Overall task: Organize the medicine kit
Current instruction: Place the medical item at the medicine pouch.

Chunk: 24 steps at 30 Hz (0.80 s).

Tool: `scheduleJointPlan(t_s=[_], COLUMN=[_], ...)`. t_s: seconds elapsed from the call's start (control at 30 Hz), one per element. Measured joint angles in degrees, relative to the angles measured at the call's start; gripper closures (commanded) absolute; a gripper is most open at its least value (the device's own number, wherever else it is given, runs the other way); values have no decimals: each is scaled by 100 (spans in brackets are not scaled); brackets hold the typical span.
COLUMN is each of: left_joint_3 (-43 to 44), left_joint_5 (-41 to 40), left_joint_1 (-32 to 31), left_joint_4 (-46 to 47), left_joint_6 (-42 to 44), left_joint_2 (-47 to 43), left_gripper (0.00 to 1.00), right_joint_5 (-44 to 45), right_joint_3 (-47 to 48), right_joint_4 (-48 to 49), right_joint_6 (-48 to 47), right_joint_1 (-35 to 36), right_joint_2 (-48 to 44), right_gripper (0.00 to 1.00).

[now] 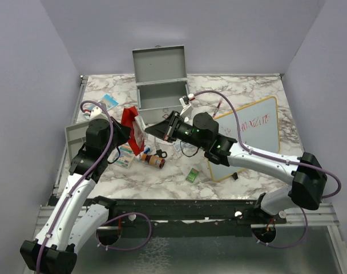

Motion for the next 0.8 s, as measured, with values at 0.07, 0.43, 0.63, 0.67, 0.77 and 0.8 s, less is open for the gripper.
scheduleJointPlan(t_s=[0.07, 0.43, 0.63, 0.67, 0.77, 0.8], left_joint_3=[0, -2, -79, -83, -101, -101], left_joint_5=[76, 352, 352, 354, 361, 361], left_joint_1=[0, 0, 0, 0, 0, 0], left_joint_4=[74, 170, 190, 192, 188, 190], left_joint_6=[-63, -216, -271, -273, -282, -282], left_joint_2=[31, 37, -118, -114, -96, -87], left_gripper=[100, 100, 100, 100, 100, 100], right_joint_5=[-46, 48, 422, 490, 669, 726], right_joint_3=[-17, -4, 262, 304, 404, 452], right_joint_4=[151, 302, 140, 116, 31, -22], right_joint_6=[256, 734, 546, 498, 330, 254], right_joint_1=[0, 0, 0, 2, 7, 7], right_joint_2=[162, 977, 1204, 1233, 1320, 1360], right_gripper=[99, 99, 99, 99, 99, 99])
